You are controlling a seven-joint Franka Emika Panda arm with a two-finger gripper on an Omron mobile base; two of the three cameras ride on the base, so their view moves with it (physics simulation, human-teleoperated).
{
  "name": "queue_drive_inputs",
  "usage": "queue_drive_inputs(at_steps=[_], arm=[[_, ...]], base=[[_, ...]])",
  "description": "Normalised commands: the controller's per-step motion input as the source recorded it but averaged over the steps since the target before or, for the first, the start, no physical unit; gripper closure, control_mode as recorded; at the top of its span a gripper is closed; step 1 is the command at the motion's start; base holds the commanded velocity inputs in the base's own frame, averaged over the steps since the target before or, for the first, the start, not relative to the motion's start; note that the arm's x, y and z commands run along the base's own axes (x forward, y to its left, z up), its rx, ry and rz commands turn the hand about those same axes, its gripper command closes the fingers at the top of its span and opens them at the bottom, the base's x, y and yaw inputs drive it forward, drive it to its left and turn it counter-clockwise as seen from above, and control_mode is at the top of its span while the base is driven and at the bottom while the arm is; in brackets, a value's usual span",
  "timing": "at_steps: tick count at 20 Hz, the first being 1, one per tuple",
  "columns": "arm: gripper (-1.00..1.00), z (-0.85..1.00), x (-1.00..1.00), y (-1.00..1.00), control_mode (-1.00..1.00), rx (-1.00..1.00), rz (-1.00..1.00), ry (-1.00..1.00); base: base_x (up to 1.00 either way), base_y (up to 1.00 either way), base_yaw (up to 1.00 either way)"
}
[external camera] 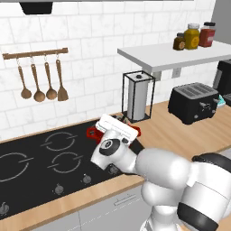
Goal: Put the onion and sweet potato in the pot. Retrieve the spatula and lightly stir the vegetables in the pot.
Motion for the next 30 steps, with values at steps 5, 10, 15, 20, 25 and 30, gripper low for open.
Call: queue_drive_inputs(at_steps=[5,10,15,20,25,30], arm=[[1.00,-0.17,0.25,0.00,-1.00,-0.36,0.02,-0.01],[1.00,0.19,0.22,0.00,-1.00,-0.23,0.00,0.05],[1.00,0.51,-0.72,0.02,-1.00,-0.05,0.00,0.18],[1.00,0.55,-0.67,0.09,-1.00,-0.01,0.00,0.21],[1.00,0.59,-0.03,0.15,-1.00,-0.01,0.00,0.37],[1.00,0.11,0.10,0.14,-1.00,-0.12,0.00,0.34]], base=[[0.00,0.00,0.00],[0.00,0.00,0.00],[0.00,0.00,0.00],[0.00,0.00,0.00],[0.00,0.00,0.00],[0.00,0.00,0.00]])
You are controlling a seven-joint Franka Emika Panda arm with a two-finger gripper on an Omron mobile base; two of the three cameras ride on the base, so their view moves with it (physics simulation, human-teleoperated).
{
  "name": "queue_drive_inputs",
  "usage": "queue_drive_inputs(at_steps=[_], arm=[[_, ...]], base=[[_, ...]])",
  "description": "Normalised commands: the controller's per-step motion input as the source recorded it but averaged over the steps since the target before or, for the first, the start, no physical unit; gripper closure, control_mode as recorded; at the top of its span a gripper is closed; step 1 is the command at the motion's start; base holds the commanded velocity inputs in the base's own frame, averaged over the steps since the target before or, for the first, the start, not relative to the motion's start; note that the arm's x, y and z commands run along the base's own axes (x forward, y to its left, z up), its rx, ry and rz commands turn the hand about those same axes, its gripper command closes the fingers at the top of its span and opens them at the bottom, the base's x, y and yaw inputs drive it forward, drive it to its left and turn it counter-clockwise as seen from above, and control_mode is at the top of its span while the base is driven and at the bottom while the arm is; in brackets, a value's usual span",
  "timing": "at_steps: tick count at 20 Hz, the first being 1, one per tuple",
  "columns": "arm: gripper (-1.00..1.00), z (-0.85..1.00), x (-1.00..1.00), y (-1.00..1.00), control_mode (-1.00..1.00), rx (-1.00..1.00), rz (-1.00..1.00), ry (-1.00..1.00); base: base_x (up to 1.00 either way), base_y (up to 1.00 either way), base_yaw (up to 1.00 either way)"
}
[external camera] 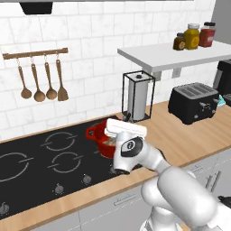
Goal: Put the onion and sweet potato in the pot. Retrieve the spatula and lightly stir the vegetables in the pot.
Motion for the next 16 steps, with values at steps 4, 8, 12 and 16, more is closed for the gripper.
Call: queue_drive_inputs(at_steps=[4,8,12,16], arm=[[1.00,0.01,0.31,0.11,-1.00,-0.35,0.00,0.06],[1.00,0.18,0.59,0.16,-1.00,-0.41,-0.02,0.00],[1.00,0.16,0.58,0.19,-1.00,-0.31,-0.01,-0.01],[1.00,0.05,0.07,0.25,-1.00,-0.04,0.00,0.00]], base=[[0.00,0.00,0.00],[0.00,0.00,0.00],[0.00,0.00,0.00],[0.00,0.00,0.00]])
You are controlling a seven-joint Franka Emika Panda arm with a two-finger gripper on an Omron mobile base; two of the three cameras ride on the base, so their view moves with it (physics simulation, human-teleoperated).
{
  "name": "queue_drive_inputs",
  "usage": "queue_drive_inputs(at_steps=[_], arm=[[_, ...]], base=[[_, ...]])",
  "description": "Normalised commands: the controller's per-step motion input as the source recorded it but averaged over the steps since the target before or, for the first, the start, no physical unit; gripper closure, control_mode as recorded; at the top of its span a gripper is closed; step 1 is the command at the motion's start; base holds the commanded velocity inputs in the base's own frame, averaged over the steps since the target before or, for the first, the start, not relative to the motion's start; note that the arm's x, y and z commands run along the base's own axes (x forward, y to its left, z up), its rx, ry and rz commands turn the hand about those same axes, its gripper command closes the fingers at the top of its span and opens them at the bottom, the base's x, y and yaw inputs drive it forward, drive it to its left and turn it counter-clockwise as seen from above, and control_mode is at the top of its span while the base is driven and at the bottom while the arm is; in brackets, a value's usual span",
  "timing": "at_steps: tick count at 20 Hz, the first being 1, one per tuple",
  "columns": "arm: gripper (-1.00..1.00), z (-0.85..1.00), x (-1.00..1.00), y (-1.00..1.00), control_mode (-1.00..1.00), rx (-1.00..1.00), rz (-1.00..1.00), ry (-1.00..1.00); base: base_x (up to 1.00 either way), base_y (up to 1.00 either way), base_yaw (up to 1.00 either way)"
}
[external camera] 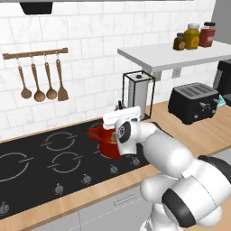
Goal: Put the onion and sweet potato in the pot. Retrieve the spatula and lightly stir the vegetables in the pot.
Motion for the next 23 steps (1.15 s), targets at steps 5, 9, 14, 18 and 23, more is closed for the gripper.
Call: queue_drive_inputs(at_steps=[5,9,14,18,23], arm=[[1.00,0.02,0.15,0.39,-1.00,0.01,0.00,0.00],[1.00,0.00,0.05,0.40,-1.00,0.13,0.00,0.00],[1.00,-0.01,0.00,0.21,-1.00,0.22,0.02,0.00],[1.00,-0.27,-0.09,0.08,-1.00,0.22,0.02,0.00],[1.00,-0.05,-0.11,-0.01,-1.00,0.01,0.00,0.00]], base=[[0.00,0.00,0.00],[0.00,0.00,0.00],[0.00,0.00,0.00],[0.00,0.00,0.00],[0.00,0.00,0.00]])
